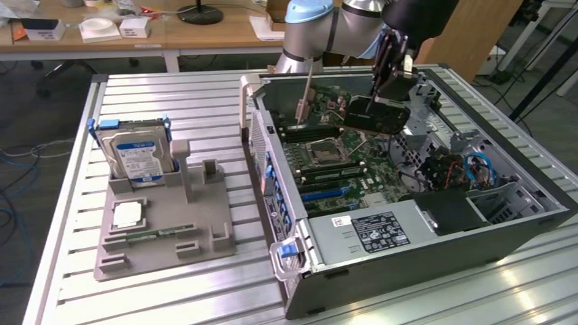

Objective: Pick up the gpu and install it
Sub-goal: 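Insert the gpu into the slot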

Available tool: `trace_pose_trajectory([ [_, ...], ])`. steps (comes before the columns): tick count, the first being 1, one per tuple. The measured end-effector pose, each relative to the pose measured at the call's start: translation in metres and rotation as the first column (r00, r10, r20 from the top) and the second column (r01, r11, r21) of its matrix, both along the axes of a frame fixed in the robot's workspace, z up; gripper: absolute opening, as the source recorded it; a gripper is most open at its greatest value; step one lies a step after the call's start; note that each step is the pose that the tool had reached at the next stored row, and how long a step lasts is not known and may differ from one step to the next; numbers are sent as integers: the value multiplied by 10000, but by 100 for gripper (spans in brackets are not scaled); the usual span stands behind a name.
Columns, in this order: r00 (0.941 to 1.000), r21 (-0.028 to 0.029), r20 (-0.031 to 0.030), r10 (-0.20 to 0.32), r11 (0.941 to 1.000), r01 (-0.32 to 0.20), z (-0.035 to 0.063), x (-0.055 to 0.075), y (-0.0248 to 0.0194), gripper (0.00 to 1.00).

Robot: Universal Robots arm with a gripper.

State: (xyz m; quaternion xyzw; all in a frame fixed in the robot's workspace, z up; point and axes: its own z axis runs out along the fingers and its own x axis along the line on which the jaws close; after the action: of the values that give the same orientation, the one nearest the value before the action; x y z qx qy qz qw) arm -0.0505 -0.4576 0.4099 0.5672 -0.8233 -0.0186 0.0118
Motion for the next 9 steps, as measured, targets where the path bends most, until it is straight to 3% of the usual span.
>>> trace_pose_trajectory([
  [9, 9991, 0, 0, 414, 9991, -414, -4, 0, 0, 26],
])
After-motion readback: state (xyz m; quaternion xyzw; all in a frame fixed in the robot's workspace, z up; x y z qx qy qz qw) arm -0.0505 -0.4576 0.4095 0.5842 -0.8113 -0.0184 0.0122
